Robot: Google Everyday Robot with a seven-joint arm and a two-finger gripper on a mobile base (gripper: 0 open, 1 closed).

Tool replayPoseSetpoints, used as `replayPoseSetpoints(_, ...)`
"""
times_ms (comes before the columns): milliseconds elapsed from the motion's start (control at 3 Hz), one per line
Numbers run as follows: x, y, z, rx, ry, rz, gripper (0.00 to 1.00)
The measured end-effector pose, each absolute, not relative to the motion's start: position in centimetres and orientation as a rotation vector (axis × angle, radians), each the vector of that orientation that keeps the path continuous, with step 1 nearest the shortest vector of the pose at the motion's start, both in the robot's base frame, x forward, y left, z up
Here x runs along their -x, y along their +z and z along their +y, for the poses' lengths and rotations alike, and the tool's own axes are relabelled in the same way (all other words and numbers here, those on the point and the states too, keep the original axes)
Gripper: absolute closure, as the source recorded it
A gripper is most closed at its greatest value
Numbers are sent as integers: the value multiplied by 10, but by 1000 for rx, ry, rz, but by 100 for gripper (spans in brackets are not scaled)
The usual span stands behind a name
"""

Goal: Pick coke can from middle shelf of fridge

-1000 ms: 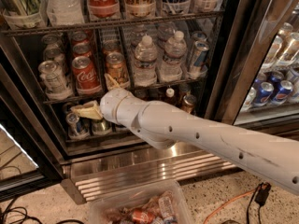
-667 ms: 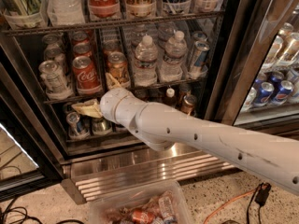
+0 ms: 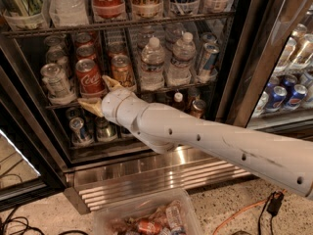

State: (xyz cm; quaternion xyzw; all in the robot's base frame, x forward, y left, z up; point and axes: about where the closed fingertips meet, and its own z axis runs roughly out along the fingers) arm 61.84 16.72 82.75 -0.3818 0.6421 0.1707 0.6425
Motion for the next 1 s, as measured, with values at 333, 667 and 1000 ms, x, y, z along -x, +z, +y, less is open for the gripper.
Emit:
replayPoseSetpoints(333,-632,834,180,900,385,1437,30)
replayPoseSetpoints(667,-637,834,177,894,377,1435,31)
replayPoseSetpoints(1000,-643,831,176,853,387,1428,32)
